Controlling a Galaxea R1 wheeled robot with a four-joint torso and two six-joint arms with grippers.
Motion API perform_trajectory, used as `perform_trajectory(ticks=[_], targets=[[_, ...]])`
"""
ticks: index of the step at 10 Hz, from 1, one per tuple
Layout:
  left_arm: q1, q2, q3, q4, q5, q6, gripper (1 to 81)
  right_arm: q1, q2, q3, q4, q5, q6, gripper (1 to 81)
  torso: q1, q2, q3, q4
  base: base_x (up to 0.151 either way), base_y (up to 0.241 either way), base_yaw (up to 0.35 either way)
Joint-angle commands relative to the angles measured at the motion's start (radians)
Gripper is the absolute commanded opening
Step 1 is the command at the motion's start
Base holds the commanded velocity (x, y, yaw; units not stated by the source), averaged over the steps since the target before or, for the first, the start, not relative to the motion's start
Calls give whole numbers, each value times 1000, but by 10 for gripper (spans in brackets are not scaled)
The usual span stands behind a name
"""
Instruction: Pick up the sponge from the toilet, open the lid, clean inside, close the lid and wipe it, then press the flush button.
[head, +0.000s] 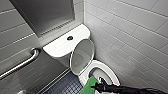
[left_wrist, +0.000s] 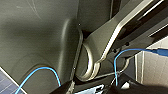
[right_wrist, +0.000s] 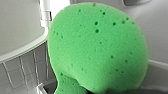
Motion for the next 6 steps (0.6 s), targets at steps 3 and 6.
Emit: perform_trajectory(ticks=[3,6], targets=[[38,-10,26,10,79,4,811,-18,-251,248,-2,6,5,10,0,0,0,0,0,0,0],[38,-15,26,12,79,4,811,-101,-364,323,-4,69,4,10,0,0,0,0,0,0,0]])
